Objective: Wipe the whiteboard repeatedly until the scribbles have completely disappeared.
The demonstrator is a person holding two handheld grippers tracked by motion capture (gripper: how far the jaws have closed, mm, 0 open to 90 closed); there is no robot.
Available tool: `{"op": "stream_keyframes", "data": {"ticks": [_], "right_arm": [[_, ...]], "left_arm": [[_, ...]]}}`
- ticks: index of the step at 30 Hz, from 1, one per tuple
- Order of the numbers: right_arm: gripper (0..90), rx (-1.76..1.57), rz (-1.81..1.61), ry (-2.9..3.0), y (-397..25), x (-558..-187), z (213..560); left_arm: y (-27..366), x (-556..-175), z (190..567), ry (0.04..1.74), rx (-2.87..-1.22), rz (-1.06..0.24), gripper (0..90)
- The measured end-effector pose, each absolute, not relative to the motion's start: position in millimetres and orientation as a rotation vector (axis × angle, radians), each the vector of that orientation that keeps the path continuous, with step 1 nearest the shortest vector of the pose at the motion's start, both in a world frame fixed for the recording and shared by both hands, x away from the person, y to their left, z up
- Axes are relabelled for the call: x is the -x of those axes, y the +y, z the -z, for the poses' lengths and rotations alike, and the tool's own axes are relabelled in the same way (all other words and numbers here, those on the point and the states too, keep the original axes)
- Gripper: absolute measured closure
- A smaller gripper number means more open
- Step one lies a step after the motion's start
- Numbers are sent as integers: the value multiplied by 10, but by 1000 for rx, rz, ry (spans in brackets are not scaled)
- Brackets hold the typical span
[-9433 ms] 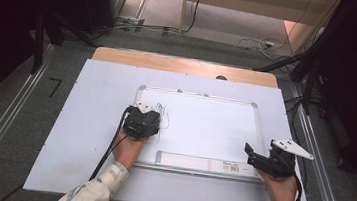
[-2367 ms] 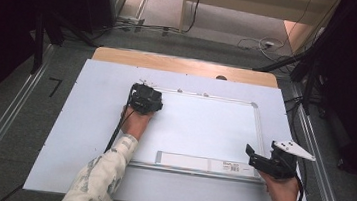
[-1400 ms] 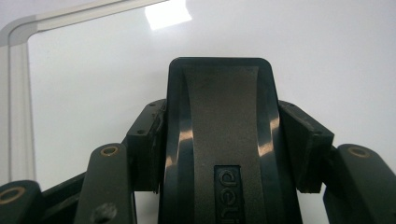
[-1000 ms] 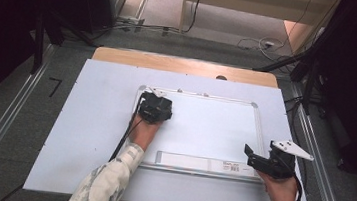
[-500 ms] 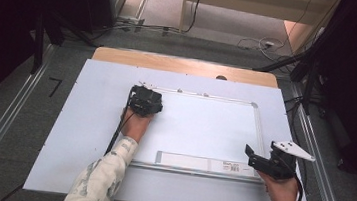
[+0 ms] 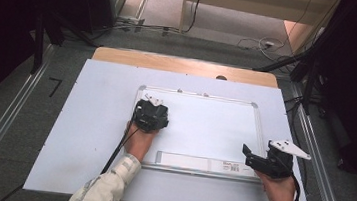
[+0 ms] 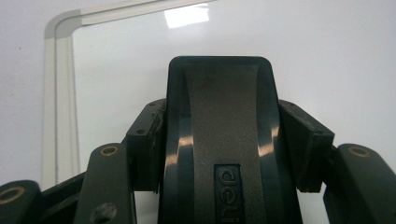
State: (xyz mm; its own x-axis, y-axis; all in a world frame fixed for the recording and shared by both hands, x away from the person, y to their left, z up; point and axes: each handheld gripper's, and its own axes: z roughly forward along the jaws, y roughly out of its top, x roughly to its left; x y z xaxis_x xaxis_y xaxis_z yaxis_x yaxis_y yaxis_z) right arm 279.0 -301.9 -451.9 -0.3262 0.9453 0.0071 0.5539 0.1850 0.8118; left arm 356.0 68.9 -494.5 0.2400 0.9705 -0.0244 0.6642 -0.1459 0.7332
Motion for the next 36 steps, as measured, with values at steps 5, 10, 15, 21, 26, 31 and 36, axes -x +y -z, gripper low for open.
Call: {"op": "stream_keyframes", "data": {"ticks": [5, 10, 15, 21, 26, 31, 36], "right_arm": [[66, -1400, -1009, 1960, -3021, -2791, 4521], [66, -1401, -1008, 1959, -3015, -2795, 4521], [66, -1395, -1006, 1963, -3003, -2804, 4525], [66, -1393, -1008, 1965, -3001, -2803, 4522], [66, -1399, -1015, 1962, -3014, -2794, 4518], [66, -1401, -1018, 1958, -3033, -2797, 4518], [66, -1404, -1017, 1957, -3045, -2788, 4518]], "left_arm": [[599, -3466, 4947, 1457, -1912, -610, 416], [495, -3406, 4948, 1409, -1940, -589, 416], [382, -3391, 4947, 1360, -1969, -572, 416], [321, -3549, 4940, 1357, -1967, -563, 416], [293, -3757, 4933, 1363, -1962, -566, 416], [290, -3954, 4923, 1389, -1950, -577, 416], [345, -4080, 4918, 1421, -1932, -587, 416]]}}
